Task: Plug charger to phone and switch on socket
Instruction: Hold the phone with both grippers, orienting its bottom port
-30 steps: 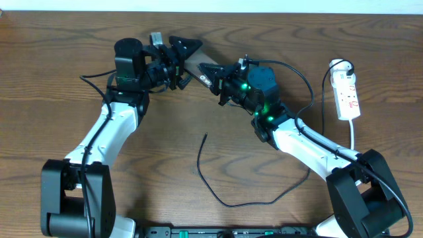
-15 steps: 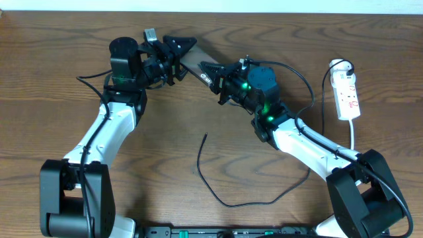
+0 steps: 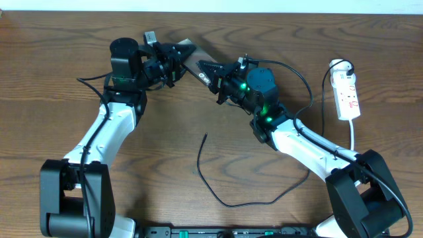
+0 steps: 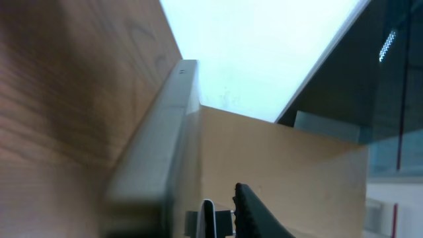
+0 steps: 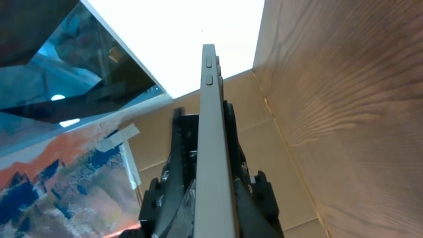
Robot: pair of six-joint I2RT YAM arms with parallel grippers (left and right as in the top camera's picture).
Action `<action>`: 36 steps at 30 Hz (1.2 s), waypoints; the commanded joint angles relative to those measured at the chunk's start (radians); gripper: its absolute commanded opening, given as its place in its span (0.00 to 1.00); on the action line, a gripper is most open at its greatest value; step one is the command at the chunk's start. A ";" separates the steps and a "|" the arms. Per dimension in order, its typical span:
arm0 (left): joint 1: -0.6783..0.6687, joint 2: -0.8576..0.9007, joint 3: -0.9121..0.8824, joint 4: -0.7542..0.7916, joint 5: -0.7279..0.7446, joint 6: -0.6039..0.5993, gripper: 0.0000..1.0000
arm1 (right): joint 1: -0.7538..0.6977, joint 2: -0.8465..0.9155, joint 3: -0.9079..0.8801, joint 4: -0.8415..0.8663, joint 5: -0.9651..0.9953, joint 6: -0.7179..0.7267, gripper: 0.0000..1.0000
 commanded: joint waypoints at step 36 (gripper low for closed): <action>0.003 -0.019 -0.003 -0.008 -0.024 0.085 0.08 | 0.042 -0.004 0.014 0.021 0.009 -0.033 0.02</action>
